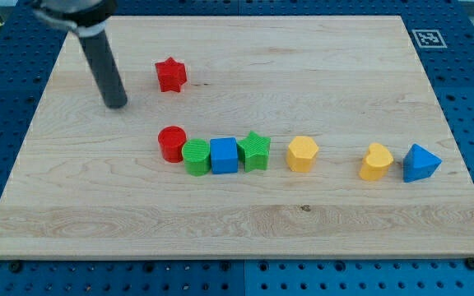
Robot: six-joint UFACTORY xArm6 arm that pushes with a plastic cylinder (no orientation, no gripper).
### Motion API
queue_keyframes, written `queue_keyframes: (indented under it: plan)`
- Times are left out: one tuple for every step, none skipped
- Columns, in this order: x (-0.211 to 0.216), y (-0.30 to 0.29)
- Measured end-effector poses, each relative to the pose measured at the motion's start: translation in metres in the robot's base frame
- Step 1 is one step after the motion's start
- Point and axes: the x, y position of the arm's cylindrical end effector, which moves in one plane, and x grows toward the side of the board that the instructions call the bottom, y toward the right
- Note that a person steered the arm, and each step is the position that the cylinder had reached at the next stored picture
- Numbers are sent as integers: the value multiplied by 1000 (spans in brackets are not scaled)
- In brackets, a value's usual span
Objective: Slide the red circle diagonal to the green circle
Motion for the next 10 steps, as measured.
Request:
queue_keyframes:
  plan:
    - [50, 11]
    - [75, 39]
    - [75, 49]
    - [95, 60]
    - [113, 73]
    - [112, 92]
    - [98, 112]
    - [82, 116]
    - [82, 117]
    - [86, 125]
